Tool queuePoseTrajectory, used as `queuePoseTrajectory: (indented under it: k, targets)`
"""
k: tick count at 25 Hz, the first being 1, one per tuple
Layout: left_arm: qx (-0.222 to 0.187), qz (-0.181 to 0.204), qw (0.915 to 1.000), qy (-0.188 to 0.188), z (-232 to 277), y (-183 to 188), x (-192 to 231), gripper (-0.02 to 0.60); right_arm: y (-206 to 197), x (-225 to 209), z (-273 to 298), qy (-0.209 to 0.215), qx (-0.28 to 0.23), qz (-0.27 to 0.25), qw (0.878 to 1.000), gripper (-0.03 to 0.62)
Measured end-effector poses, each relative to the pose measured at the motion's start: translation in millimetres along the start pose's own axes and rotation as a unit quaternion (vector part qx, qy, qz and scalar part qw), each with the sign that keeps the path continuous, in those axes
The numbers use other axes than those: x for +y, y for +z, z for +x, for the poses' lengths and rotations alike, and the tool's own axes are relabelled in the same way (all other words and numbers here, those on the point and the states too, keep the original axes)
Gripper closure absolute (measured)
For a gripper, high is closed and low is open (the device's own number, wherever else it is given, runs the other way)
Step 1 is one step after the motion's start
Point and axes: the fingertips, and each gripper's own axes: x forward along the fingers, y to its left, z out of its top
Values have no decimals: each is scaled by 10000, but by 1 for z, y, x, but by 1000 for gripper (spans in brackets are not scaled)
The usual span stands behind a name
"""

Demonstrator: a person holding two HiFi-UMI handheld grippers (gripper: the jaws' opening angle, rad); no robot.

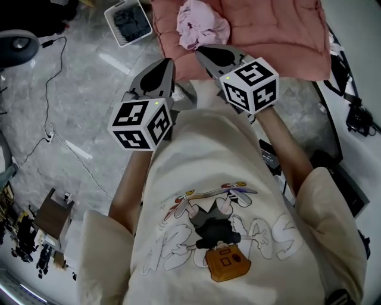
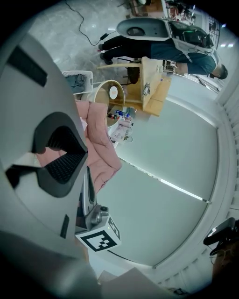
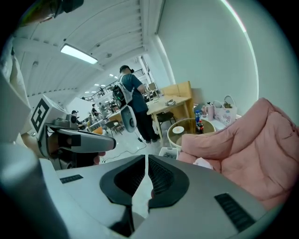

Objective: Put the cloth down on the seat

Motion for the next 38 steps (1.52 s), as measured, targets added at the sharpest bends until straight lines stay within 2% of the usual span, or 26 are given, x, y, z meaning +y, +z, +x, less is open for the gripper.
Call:
queuePoseTrajectory:
  k: [5, 13, 16, 19, 25, 28, 38]
  targets:
    - [-264, 27, 9996, -10, -32, 18, -17, 577, 28, 43, -37, 32, -617, -231, 9978, 553]
    - [-1160, 681, 9908, -139, -82, 57, -39, 577, 64, 88, -81, -114, -1665, -260, 9856, 553]
    - [-1322, 998, 9862, -79, -96, 63, -45, 577, 71, 97, -98, -323, -1924, -427, 9799, 553]
    - [-1396, 1092, 9841, -91, -103, 62, -49, 577, 70, 105, -109, -580, -2054, -641, 9749, 557]
    - [-1372, 1148, 9835, -263, -102, 56, -58, 577, 63, 109, -116, -661, -2153, -566, 9727, 561]
    - [-1209, 1058, 9862, -405, -96, 48, -62, 577, 58, 107, -120, -696, -2169, -496, 9725, 560]
    - [-1104, 670, 9907, -433, -101, 35, -56, 577, 40, 109, -118, -735, -2018, -245, 9764, 561]
